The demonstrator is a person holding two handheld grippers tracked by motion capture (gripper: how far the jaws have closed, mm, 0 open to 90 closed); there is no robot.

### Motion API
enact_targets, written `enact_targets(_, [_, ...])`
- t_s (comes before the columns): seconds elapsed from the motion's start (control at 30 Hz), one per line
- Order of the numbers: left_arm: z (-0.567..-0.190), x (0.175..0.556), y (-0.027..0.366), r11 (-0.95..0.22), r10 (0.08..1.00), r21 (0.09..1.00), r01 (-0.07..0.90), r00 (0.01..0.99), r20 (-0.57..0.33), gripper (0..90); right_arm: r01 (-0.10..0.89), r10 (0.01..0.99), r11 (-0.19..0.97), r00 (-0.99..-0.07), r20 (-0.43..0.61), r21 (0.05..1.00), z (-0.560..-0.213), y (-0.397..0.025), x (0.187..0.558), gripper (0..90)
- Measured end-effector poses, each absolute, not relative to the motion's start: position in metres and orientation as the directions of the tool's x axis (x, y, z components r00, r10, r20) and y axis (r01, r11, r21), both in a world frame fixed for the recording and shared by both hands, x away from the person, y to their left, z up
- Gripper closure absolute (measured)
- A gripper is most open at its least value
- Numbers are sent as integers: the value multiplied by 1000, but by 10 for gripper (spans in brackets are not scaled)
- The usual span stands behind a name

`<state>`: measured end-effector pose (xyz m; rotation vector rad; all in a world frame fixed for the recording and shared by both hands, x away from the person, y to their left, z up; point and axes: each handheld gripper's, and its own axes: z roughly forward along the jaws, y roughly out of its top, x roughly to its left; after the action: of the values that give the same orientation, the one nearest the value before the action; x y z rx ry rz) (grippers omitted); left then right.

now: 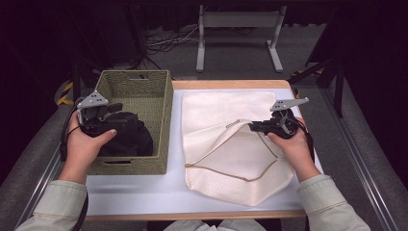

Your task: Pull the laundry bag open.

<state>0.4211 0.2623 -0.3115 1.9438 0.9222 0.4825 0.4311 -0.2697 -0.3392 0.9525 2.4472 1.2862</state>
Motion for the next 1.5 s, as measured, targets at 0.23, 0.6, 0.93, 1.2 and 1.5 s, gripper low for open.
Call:
enact_targets(0.23, [-321,430,272,-307,768,850,428,638,-44,335,445,632,404,-767,108,799,-339,-271,430,850])
enact_targets(0.6, [-335,444,285,-239,802,839,488,586,-112,307,448,629,403,-769,114,798,-341,-272,428,848])
enact_targets(0.93, [-355,452,290,-206,819,826,524,554,-148,160,449,628,398,-769,119,800,-344,-273,427,843])
enact_targets(1.2, [-371,464,289,-251,814,818,518,570,-111,37,448,626,399,-771,120,800,-344,-272,426,843])
enact_targets(1.5, [-383,469,283,-277,812,786,553,572,-117,36,443,620,400,-775,119,803,-345,-274,426,841])
